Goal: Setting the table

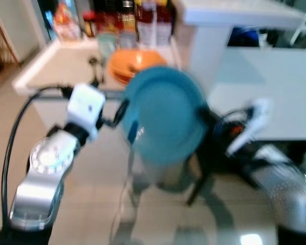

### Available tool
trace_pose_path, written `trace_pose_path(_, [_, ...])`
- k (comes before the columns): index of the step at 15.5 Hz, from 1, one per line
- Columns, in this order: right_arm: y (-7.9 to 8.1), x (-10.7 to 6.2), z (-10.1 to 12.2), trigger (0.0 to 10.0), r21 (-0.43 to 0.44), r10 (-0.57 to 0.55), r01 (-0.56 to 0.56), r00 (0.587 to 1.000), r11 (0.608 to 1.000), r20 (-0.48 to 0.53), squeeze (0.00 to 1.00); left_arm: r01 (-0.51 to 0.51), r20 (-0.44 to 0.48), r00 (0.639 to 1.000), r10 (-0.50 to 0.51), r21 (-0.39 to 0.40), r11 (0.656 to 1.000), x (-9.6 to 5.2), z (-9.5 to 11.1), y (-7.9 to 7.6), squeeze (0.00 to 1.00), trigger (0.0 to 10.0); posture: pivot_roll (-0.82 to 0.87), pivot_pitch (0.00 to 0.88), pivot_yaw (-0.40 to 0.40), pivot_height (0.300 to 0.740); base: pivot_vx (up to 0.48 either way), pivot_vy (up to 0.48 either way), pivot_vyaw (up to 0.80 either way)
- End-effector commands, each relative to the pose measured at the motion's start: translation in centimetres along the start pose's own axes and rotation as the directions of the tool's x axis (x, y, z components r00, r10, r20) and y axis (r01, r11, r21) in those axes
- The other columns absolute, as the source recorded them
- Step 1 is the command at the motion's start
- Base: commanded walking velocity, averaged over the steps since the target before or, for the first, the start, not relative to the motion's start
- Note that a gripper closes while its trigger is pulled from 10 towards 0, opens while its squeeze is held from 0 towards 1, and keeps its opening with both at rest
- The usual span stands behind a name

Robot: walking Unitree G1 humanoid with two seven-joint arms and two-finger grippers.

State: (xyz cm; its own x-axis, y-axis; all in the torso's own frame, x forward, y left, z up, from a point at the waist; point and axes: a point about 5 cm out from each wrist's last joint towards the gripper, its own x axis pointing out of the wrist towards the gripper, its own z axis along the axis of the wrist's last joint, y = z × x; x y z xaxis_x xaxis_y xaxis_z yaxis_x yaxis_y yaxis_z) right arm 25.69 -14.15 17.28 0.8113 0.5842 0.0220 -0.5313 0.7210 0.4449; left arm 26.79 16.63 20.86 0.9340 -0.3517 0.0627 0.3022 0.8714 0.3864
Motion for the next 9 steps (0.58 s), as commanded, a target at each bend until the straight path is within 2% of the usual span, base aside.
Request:
trace_pose_path(1, [0.0, -0.2, 1.0, 10.0, -0.046, -0.006, 0.008, 0.999, 0.999, 0.044, 0.0, -0.02, -0.009, 1.0, 0.02, 0.016, 1.0, -0.2, 0.0, 0.1, 0.0, 10.0, 0.05, 0.0, -0.02, 0.74, 0.0, -0.48, 0.8])
trace_pose_path(4, [-0.4, 0.1, 1.1, 10.0, -0.047, -0.003, 0.005, 0.999, 0.999, 0.035, 0.0, -0.064, -0.016, 0.998, 0.065, 0.025, 0.998, -0.7, 0.0, 0.7, 0.0, 10.0, 0.07, 0.0, -0.062, 0.74, 0.0, -0.48, 0.8])
trace_pose_path(6, [-0.5, 0.3, 1.1, 10.0, -0.057, 0.02, -0.019, 1.0, 0.998, 0.015, 0.0, -0.096, -0.04, 0.995, 0.097, 0.019, 0.995, -1.5, -0.5, 0.9, 0.0, 10.0, 0.06, 0.0, -0.07, 0.74, 0.0, -0.48, 0.0])
trace_pose_path(9, [-2.1, 0.2, 2.2, 10.0, -0.038, -0.117, 0.12, 0.991, 0.992, 0.07, 0.0, -0.099, -0.041, 0.994, 0.099, -0.004, 0.995, -1.0, -0.7, 0.5, 0.0, 10.0, 0.02, 0.0, -0.05, 0.74, 0.0, -0.48, 0.0])
